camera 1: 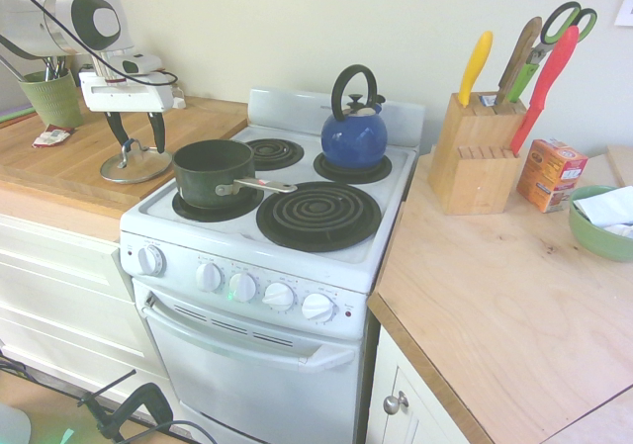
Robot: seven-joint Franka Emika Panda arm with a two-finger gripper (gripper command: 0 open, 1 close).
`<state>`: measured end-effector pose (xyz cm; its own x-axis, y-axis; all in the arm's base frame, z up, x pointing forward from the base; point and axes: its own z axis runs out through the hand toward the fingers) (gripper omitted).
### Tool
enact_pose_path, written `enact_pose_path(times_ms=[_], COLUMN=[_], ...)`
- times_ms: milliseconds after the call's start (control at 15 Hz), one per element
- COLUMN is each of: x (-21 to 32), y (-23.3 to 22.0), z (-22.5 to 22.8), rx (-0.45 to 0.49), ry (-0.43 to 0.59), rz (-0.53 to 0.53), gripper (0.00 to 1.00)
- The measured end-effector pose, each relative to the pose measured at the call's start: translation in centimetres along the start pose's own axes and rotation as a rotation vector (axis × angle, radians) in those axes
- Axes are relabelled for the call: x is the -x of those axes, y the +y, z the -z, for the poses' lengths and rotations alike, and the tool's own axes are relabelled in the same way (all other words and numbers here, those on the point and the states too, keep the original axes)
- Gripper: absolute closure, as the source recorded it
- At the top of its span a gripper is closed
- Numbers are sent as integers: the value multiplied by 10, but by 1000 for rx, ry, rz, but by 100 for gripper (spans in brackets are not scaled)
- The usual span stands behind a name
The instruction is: Cover the lid of the pot
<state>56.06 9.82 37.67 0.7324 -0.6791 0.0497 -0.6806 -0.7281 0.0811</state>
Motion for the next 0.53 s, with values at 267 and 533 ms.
enact_pose_path(times_ms=[267,533], x=[2,8], y=[0,-6], z=[-2,-6], rx=[13,20], ry=[-9,-14], rz=[3,14], gripper=[100,100])
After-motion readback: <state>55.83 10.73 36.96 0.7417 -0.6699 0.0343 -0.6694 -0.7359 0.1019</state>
